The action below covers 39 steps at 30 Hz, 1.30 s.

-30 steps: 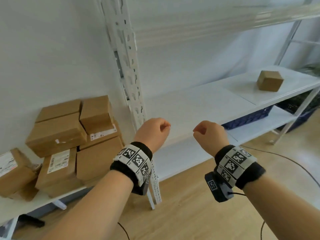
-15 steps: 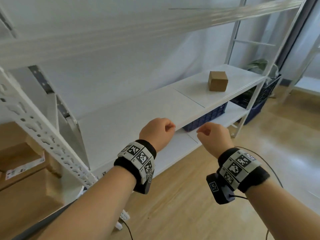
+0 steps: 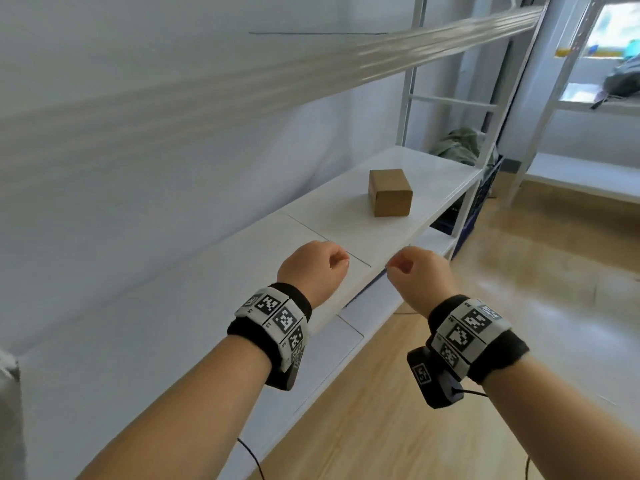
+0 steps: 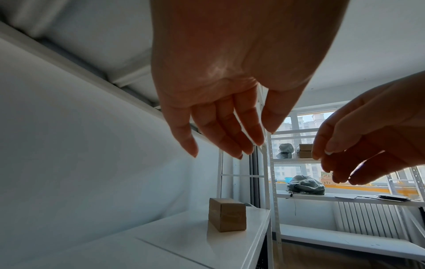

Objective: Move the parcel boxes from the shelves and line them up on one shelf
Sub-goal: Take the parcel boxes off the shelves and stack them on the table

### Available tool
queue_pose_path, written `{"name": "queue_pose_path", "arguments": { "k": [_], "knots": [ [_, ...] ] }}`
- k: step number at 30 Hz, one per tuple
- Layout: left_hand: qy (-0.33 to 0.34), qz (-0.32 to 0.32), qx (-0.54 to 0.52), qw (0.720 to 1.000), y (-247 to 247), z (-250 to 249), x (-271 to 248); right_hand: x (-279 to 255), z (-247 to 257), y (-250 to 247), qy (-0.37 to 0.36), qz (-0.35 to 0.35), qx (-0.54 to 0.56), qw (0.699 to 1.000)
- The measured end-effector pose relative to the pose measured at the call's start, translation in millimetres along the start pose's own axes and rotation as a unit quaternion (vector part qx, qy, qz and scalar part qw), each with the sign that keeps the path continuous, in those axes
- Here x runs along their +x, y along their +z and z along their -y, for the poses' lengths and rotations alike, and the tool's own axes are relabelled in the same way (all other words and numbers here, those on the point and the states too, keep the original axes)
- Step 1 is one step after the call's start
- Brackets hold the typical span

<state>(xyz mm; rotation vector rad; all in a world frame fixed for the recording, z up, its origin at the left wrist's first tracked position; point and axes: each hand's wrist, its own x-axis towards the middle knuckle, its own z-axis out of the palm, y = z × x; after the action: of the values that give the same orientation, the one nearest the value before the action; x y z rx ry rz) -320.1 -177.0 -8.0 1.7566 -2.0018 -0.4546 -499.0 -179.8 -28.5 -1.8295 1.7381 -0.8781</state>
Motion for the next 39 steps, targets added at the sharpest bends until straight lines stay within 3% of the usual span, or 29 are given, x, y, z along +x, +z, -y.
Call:
{"name": "queue_pose_path", "arguments": {
  "k": [8, 14, 19, 26, 31, 39],
  "knots": [
    [0.009, 0.026, -0.004, 1.000, 19, 4, 116, 100, -28, 0, 0.040, 0.003, 0.001, 0.999],
    [-0.025, 0.043, -0.008, 0.999, 55, 4, 199, 189, -66, -6, 0.032, 0.020, -0.008, 0.999],
    [-0.081, 0.032, 0.002, 0.996, 91, -5, 277, 278, -110, -16, 0.028, 0.053, -0.021, 0.998],
    [-0.194, 0.104, 0.092, 0.971, 138, -5, 373, 383, -166, -14, 0.038, 0.157, -0.037, 0.986],
    [-0.237, 0.115, 0.116, 0.958, 160, 0, 405, 420, -185, 4, 0.023, 0.232, -0.031, 0.972],
    [-0.244, 0.093, 0.066, 0.963, 178, -3, 410, 431, -198, 30, 0.028, 0.237, -0.002, 0.971]
  ]
}}
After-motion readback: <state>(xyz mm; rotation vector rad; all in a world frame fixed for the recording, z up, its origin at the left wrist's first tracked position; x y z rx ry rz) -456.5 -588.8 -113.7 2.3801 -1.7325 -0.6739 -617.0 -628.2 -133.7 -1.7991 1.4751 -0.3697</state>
